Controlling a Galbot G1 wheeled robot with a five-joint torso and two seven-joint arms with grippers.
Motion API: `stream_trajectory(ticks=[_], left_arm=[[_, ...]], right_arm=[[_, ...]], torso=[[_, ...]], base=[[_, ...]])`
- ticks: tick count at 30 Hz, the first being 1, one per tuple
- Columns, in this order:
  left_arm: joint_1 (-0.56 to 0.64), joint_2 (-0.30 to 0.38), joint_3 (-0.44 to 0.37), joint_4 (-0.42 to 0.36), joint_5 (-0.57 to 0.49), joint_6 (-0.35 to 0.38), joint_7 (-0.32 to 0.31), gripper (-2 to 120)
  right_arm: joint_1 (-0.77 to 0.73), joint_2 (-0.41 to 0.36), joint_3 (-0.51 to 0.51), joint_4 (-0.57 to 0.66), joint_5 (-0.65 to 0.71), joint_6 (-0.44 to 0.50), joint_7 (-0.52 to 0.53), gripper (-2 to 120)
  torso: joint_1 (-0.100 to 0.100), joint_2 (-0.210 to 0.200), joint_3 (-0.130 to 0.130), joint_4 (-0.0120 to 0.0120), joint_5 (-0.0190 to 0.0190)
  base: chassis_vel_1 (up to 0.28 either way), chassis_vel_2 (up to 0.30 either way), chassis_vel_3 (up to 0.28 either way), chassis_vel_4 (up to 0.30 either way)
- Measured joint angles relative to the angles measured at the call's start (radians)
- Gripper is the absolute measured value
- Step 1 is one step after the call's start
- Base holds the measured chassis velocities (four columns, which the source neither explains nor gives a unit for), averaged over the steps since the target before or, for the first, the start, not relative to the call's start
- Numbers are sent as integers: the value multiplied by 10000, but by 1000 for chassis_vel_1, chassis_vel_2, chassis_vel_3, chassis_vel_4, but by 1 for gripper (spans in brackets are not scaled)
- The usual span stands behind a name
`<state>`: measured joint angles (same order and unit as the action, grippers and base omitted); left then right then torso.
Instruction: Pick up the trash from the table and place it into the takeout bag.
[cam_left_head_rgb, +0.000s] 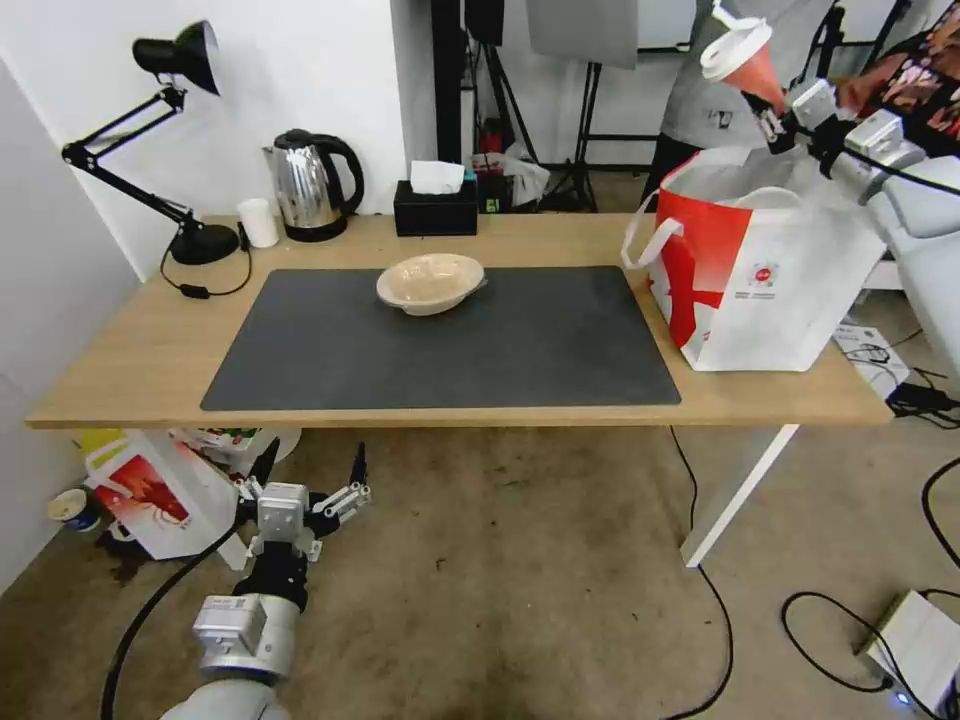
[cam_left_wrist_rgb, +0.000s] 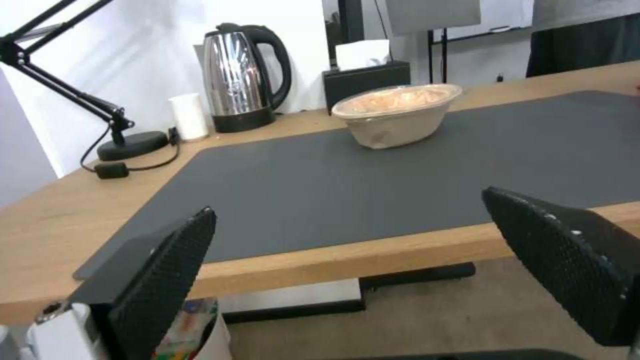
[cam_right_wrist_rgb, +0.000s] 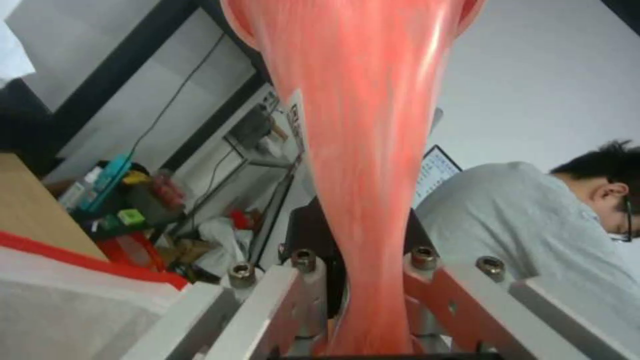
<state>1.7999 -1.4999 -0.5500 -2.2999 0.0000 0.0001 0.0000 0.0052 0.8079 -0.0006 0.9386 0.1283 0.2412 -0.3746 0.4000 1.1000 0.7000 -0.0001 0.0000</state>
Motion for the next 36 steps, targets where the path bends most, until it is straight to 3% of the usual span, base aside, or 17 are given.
stream_trajectory(ticks=[15, 23, 29, 33, 36], left_arm=[[0, 0, 0, 0, 0, 0, 0, 100], [0, 0, 0, 0, 0, 0, 0, 100], [0, 0, 0, 0, 0, 0, 0, 100], [0, 0, 0, 0, 0, 0, 0, 100], [0, 0, 0, 0, 0, 0, 0, 100]], right_arm=[[-295, 23, 76, 34, -297, -46, 540, 7], [-339, 54, 91, 220, -306, -148, 643, 40], [-329, 56, 66, 324, -291, -286, 694, 57], [-271, 95, 52, 312, -281, -337, 723, 77], [-256, 107, 44, 313, -269, -439, 783, 84]], torso=[[0, 0, 0, 1, 0], [0, 0, 0, 0, 0], [0, 0, -1, 1, 0], [0, 0, -2, 1, -1], [0, 0, -1, 2, -1]], base=[[0, 0, 0, 0], [0, 0, 0, 0], [0, 0, 0, 0], [0, 0, 0, 0], [0, 0, 0, 0]])
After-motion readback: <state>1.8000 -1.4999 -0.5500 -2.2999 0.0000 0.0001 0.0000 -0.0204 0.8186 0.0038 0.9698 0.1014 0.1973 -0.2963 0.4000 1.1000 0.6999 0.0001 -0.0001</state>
